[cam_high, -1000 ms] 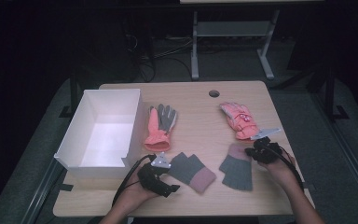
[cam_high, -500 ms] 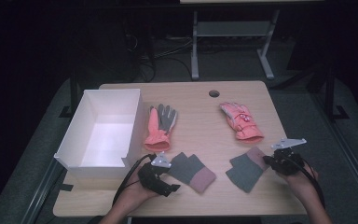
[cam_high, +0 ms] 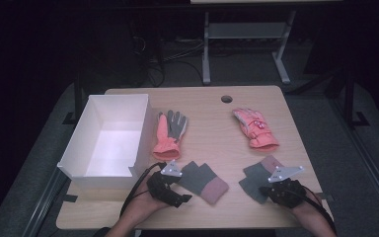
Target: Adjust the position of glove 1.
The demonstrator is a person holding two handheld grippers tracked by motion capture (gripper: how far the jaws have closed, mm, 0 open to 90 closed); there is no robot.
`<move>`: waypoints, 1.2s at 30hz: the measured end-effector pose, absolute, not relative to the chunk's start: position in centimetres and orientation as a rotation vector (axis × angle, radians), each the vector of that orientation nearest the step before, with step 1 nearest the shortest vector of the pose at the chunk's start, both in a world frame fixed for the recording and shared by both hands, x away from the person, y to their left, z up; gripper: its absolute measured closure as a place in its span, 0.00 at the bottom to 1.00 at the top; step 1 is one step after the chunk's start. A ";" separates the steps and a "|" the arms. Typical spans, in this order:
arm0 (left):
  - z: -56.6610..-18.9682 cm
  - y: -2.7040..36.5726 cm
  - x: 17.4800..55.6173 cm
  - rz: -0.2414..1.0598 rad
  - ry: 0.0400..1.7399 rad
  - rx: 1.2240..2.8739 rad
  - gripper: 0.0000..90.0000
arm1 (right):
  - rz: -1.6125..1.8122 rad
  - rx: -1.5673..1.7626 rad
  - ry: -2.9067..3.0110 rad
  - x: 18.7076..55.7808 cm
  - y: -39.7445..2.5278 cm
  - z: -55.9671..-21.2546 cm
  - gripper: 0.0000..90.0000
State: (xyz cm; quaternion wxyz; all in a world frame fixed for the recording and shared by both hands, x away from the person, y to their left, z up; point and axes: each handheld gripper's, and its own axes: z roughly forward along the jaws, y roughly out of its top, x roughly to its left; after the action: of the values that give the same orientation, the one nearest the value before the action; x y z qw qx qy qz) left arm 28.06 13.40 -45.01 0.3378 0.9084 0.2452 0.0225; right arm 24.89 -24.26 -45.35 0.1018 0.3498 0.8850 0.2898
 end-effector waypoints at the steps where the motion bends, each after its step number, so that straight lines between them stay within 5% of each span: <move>1: -45.0 13.4 28.0 0.062 0.633 2.369 0.24 | 0.856 1.033 2.613 24.9 -24.3 -45.3 1.00; 36: -45.0 13.5 28.0 0.053 0.644 2.341 0.24 | 0.952 0.917 2.655 34.7 -13.0 -45.8 1.00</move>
State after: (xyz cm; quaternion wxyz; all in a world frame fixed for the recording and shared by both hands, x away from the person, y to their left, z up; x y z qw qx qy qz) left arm 27.96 13.54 -45.05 0.3492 0.9033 0.2484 0.0203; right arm 34.75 -12.96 -45.83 0.0876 0.3079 0.8917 0.3198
